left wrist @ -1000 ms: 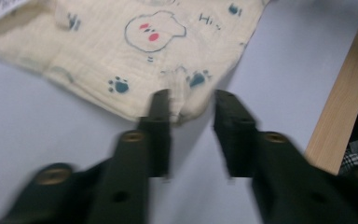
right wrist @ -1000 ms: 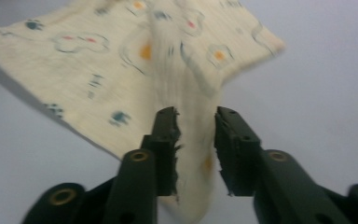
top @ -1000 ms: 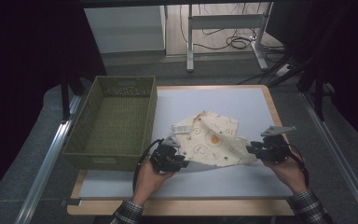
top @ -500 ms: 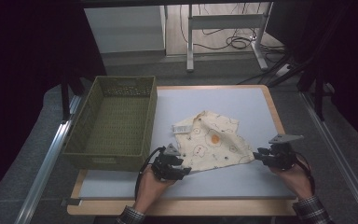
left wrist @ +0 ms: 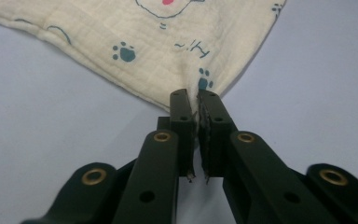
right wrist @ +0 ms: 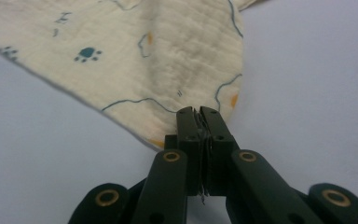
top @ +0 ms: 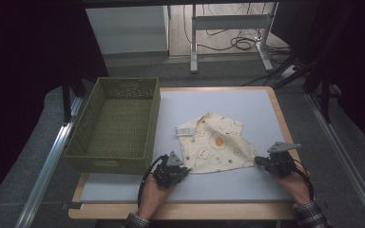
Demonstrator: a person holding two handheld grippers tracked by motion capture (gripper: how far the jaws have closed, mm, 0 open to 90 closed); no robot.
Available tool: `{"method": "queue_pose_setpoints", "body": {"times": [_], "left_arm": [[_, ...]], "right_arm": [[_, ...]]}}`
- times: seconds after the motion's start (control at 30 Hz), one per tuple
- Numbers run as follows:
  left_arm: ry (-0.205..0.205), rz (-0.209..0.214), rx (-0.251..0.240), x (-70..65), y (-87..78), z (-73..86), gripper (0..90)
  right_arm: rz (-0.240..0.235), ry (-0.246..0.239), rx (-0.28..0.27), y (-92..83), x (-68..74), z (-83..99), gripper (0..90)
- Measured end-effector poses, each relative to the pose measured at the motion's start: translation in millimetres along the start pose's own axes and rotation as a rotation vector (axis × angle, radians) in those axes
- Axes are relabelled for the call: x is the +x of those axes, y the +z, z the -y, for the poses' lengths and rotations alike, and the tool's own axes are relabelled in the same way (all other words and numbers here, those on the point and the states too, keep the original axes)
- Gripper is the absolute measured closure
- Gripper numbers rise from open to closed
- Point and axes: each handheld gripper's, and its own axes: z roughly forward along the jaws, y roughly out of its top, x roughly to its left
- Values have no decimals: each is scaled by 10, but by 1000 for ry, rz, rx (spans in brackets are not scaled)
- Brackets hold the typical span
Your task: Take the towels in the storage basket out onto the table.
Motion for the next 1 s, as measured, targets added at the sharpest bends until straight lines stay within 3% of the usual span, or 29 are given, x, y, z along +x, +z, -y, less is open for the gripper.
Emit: {"method": "queue_pose_setpoints", "body": {"times": [0.17, 0.33, 0.67, 0.73, 0.87, 1.0], "left_arm": [[5, 31, 23, -35, -87, 5, 863], [-4, 51, 36, -75, -163, 92, 856], [-25, 75, 50, -168, -371, 235, 824], [-32, 61, 32, -154, -401, 212, 677], [-56, 44, -20, -71, -441, 88, 611], [-71, 28, -41, 30, -339, -101, 583]], "right_arm": [[-28, -5, -6, -150, 109, 71, 880], [-78, 35, -34, -339, 214, 246, 878], [-166, 63, -24, -514, 465, 551, 859], [-147, 46, -26, -534, 492, 538, 808], [-110, 60, -63, -565, 398, 439, 751], [-68, 81, -89, -488, 239, 282, 735]]}}
